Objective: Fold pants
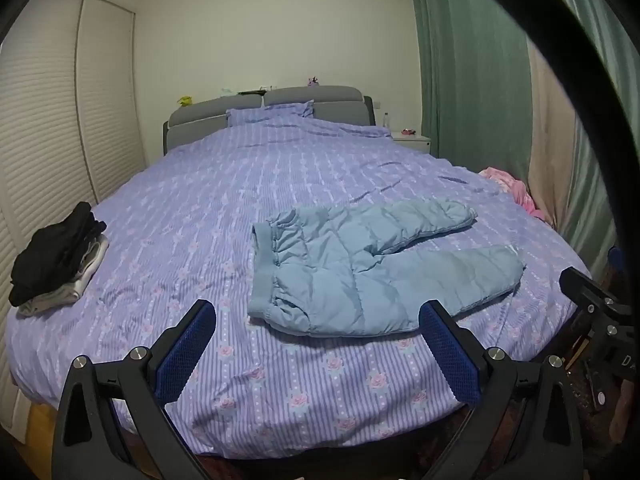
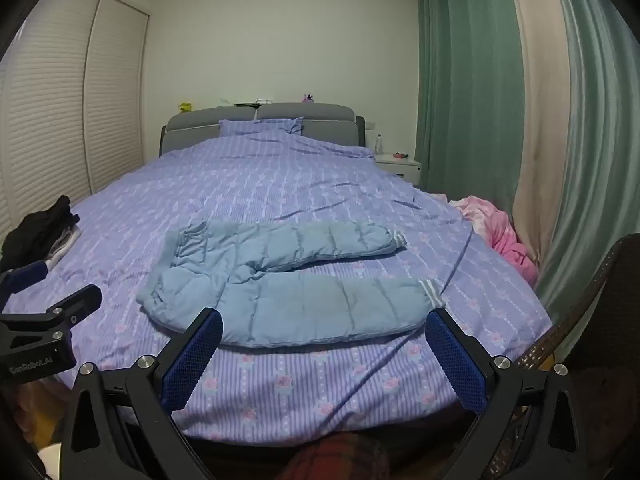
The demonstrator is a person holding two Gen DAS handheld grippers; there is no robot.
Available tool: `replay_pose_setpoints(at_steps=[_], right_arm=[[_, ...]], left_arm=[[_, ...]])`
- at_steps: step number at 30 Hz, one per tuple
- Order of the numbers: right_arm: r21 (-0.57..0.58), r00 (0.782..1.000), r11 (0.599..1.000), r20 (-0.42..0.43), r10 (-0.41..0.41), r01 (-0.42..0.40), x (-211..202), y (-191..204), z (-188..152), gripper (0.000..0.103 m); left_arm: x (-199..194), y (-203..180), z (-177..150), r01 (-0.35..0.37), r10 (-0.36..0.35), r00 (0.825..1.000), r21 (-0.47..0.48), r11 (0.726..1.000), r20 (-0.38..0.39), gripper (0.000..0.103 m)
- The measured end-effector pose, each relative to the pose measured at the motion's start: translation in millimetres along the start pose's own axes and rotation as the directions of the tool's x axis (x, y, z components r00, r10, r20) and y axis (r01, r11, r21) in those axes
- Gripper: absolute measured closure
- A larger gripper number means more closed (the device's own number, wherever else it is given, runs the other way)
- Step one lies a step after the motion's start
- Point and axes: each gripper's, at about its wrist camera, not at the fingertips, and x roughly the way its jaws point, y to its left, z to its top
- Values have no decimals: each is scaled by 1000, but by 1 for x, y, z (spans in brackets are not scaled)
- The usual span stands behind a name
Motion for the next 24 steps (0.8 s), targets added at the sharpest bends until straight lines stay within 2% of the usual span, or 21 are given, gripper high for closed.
replay_pose_setpoints(at_steps=[8, 24], right_arm=[[6, 1000, 1000, -5, 5, -5, 0, -1, 2, 0], [-15, 999, 999, -11, 35, -35, 8, 10, 3, 0]], left_arm=[[-9, -12, 6, -4, 3, 1000, 36, 999, 22, 0], [-8, 5, 6, -7, 7, 1000, 0, 1000, 24, 0]])
